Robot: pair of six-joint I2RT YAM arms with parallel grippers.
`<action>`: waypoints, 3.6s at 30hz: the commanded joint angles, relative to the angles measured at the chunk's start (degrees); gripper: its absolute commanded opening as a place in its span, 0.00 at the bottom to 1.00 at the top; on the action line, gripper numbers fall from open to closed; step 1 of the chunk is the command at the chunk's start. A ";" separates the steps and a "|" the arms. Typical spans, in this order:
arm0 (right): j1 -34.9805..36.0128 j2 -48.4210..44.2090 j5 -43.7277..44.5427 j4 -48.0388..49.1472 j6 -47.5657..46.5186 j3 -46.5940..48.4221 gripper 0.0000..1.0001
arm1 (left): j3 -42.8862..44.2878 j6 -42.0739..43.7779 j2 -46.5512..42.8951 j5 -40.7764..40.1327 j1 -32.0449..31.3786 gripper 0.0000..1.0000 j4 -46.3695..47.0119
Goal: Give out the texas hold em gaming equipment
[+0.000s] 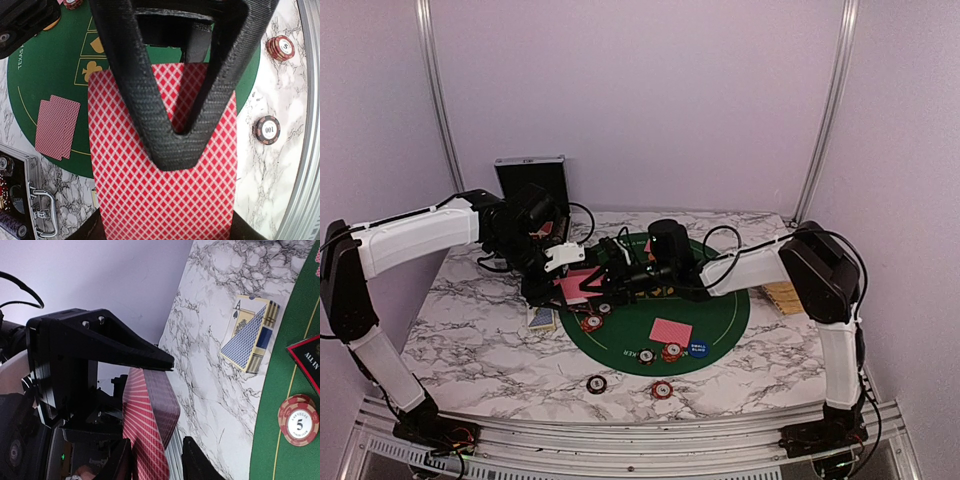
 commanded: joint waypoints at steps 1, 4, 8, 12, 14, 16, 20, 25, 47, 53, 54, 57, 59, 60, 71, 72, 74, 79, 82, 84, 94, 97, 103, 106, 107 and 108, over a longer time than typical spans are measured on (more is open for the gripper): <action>-0.80 -2.59 -0.16 -2.12 -0.90 -0.81 0.31 | 0.09 0.62 -1.12 0.47 0.17 0.00 0.80; -0.79 -3.38 -0.04 -2.29 -1.14 -0.92 0.26 | 0.14 0.69 -1.03 0.51 0.17 0.00 0.87; -0.81 -4.08 0.12 -4.05 -2.23 -0.54 0.20 | 0.30 0.80 -0.94 0.40 0.17 0.00 0.88; -1.06 -4.78 0.24 -6.11 -3.48 -0.43 0.13 | 0.25 0.80 -0.95 0.21 0.17 0.00 0.84; -1.22 -5.15 0.48 -7.12 -3.94 -0.55 0.11 | 0.15 0.90 -0.94 0.16 0.17 0.00 0.80; -1.29 -5.45 0.39 -7.70 -4.18 -0.60 0.08 | 0.12 0.94 -0.98 0.03 0.17 0.00 0.81; -1.48 -6.03 0.35 -8.58 -4.61 -0.65 0.07 | -0.04 1.06 -0.94 -0.11 0.17 0.00 0.79; -2.27 -7.33 0.05 -8.71 -4.68 -1.63 0.04 | -0.09 1.07 -0.95 -0.29 0.17 0.00 0.79; -17.01 -22.28 2.01 -28.24 -22.01 -21.92 0.00 | -0.90 1.42 -1.58 -0.19 0.35 0.00 0.83; -20.00 -23.48 4.76 -33.17 -26.58 -27.02 0.00 | -0.80 1.51 -1.30 -0.09 0.35 0.00 0.79; -20.23 -23.51 5.28 -33.25 -26.98 -27.62 0.00 | -0.72 1.51 -1.25 -0.03 0.35 0.00 0.71; -20.81 -23.35 6.62 -32.99 -27.48 -29.19 0.00 | -0.67 1.51 -1.21 0.14 0.35 0.00 0.65; -21.00 -23.13 7.10 -32.51 -27.58 -29.91 0.00 | -0.67 1.51 -1.12 0.13 0.35 0.00 0.54; -21.01 -22.97 7.32 -32.33 -27.66 -30.18 0.00 | -0.66 1.53 -1.12 0.05 0.35 0.00 0.54; -21.02 -25.14 14.33 -38.97 -32.32 -30.63 0.20 | -0.63 1.85 -0.90 0.21 0.35 0.00 0.19; -21.02 -25.62 14.95 -40.03 -32.74 -30.78 0.25 | -0.66 1.87 -0.87 0.26 0.35 0.00 0.15; -21.04 -26.51 15.97 -41.65 -33.66 -30.94 0.32 | -0.60 1.90 -0.72 0.49 0.35 0.00 0.17; -21.06 -28.33 20.06 -46.59 -35.85 -30.13 0.41 | -0.13 1.88 -0.33 0.83 0.35 0.00 0.16; -21.02 -30.04 23.24 -49.91 -37.02 -28.36 0.47 | 0.03 1.86 -0.44 0.87 0.35 0.00 0.17; -21.02 -31.61 24.69 -50.63 -36.87 -27.30 0.53 | -0.02 1.79 -0.44 0.81 0.35 0.00 0.14; -12.97 -31.18 16.15 -34.51 -25.28 -22.45 0.77 | 0.18 1.25 -0.70 1.32 0.26 0.00 0.17; -8.59 -26.20 11.73 -25.81 -19.28 -19.26 0.79 | 0.46 1.10 -0.51 1.43 0.26 0.00 0.17; -1.87 -15.30 5.61 -13.52 -9.66 -10.69 0.82 | 0.00 0.81 -0.69 2.09 0.17 0.00 0.17; -0.26 -11.41 3.99 -6.30 -4.47 -8.75 0.82 | 0.01 0.66 -0.69 2.17 0.17 0.00 0.17; 0.13 -10.27 3.66 -4.27 -3.00 -8.16 0.82 | -0.02 0.49 -0.61 2.15 0.10 0.00 0.24; 0.49 -9.11 3.35 -2.40 -1.74 -7.50 0.82 | 0.05 0.35 -0.49 2.14 0.08 0.00 0.24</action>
